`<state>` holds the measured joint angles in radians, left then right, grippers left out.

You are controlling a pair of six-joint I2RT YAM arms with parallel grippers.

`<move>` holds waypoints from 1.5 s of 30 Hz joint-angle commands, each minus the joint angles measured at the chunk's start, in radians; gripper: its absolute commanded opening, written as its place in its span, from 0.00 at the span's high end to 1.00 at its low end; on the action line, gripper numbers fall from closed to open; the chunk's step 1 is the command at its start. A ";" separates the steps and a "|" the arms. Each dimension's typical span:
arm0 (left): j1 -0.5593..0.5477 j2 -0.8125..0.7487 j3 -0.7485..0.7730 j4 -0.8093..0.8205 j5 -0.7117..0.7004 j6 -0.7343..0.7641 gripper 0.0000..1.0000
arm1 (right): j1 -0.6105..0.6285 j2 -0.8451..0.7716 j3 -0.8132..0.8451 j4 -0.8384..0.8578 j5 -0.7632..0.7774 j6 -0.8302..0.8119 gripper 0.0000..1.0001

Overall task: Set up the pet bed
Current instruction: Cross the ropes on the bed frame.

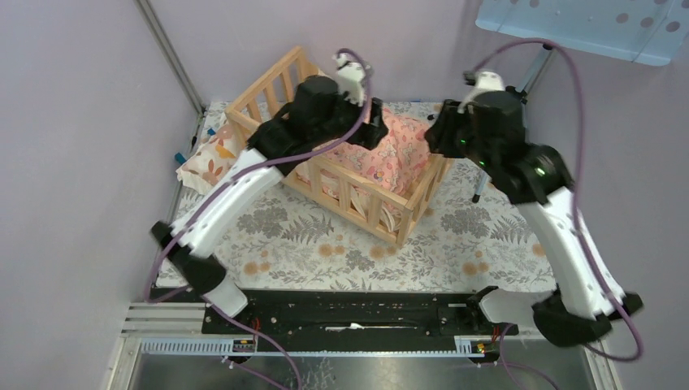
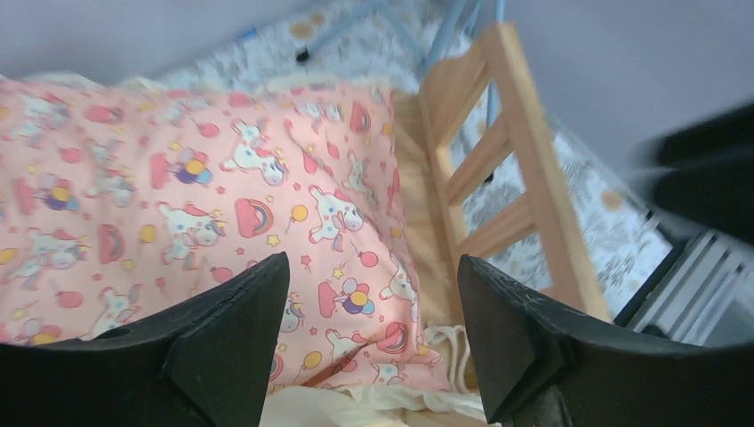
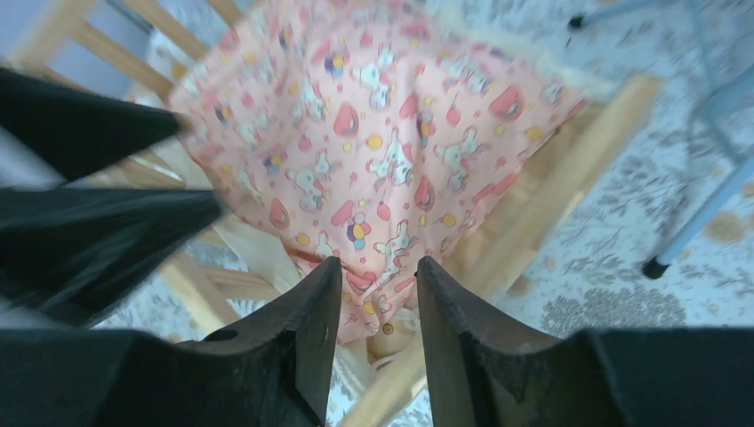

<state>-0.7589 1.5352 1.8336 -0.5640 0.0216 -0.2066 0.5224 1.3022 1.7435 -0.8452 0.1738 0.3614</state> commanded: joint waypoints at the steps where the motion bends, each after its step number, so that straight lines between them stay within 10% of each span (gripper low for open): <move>1: 0.002 0.203 0.187 -0.233 0.104 0.065 0.26 | -0.002 -0.148 -0.040 0.033 0.148 -0.024 0.55; 28: -0.104 0.571 0.278 -0.528 -0.094 0.228 0.20 | -0.002 -0.308 -0.238 0.002 0.203 -0.048 0.50; 37: -0.102 0.588 0.252 -0.516 -0.225 0.223 1.00 | -0.002 -0.319 -0.248 0.019 0.197 -0.053 0.49; 45: -0.062 0.542 0.293 -0.452 -0.256 0.218 1.00 | -0.002 -0.318 -0.246 0.053 0.090 -0.072 0.48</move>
<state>-0.8562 2.1365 2.0846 -1.0702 -0.1753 0.0135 0.5224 0.9928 1.4940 -0.8497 0.3286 0.3138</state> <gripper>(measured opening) 0.014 0.520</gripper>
